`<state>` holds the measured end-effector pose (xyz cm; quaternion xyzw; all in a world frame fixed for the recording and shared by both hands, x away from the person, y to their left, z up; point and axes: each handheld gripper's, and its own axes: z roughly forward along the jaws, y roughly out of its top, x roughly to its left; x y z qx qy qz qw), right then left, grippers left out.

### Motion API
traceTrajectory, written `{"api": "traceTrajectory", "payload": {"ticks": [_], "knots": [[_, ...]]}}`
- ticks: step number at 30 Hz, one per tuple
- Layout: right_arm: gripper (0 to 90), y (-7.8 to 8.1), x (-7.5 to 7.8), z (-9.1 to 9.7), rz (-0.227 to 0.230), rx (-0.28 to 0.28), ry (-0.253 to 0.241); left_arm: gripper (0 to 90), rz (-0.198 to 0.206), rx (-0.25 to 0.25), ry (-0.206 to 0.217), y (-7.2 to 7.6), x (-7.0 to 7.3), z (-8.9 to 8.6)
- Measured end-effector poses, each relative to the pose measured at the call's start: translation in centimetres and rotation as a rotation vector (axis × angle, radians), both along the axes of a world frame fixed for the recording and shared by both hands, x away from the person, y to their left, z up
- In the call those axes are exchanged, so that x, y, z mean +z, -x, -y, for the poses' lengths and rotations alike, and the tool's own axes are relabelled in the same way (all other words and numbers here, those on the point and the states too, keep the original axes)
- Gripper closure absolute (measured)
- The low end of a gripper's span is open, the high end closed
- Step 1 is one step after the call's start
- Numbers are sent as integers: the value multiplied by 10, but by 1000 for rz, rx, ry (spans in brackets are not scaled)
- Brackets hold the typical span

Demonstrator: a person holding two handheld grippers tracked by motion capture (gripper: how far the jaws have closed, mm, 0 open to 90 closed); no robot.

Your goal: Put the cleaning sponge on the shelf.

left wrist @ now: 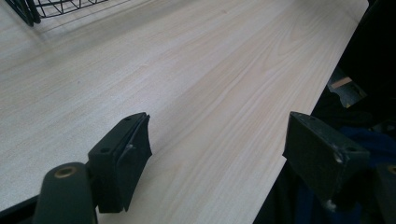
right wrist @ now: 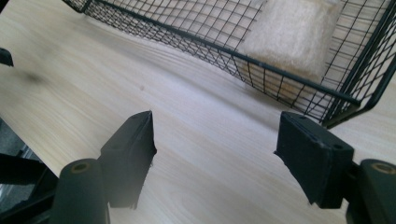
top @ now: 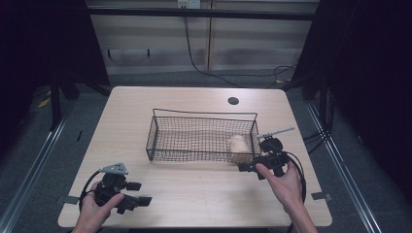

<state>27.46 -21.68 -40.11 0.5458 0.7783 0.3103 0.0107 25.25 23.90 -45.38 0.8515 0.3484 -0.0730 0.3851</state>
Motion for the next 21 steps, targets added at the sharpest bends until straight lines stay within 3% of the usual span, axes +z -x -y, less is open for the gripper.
{"api": "traceTrajectory", "payload": {"ticks": [12,15,21], "knots": [[284,24,-20,14,17,-29,13,224,0,10,6,0,0,-1],[293,32,-26,17,42,-38,24,224,-1,18,7,-1,-1,-1],[272,33,-39,22,40,-46,22,224,-1,12,1,0,-1,0]]}}
